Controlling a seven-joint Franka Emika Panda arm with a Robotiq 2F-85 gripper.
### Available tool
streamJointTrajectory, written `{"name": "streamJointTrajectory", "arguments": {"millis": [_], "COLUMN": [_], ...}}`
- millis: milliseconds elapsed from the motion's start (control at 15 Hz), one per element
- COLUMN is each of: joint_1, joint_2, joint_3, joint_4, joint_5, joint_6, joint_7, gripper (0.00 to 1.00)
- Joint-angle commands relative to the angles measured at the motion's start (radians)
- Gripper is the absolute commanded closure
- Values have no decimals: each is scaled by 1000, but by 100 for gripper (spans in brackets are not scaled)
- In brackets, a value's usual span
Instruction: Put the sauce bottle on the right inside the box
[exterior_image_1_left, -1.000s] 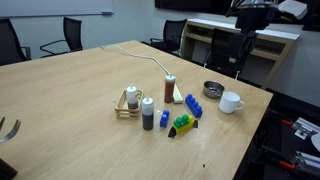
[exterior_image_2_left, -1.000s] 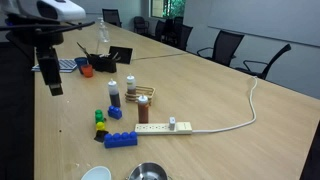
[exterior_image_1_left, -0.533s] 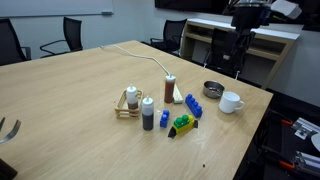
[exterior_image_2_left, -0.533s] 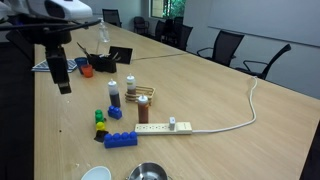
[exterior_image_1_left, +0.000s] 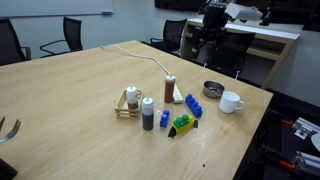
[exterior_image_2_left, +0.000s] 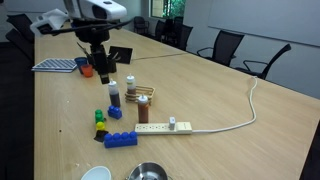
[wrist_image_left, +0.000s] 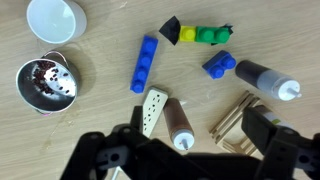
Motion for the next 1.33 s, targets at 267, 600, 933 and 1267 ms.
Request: {"name": "streamJointTrajectory", "arguments": {"millis": [267,600,933,1267], "joint_1": [13,13,7,21], "joint_2": [79,90,212,383], "joint_3": [-22,-23,-49,-74], "joint_4": [72,73,152,320], "joint_5": [-11,-1,9,2], "joint_6": [-4,16,69,68], "joint_7": [33,38,5,-27], "gripper": [0,0,0,0]}}
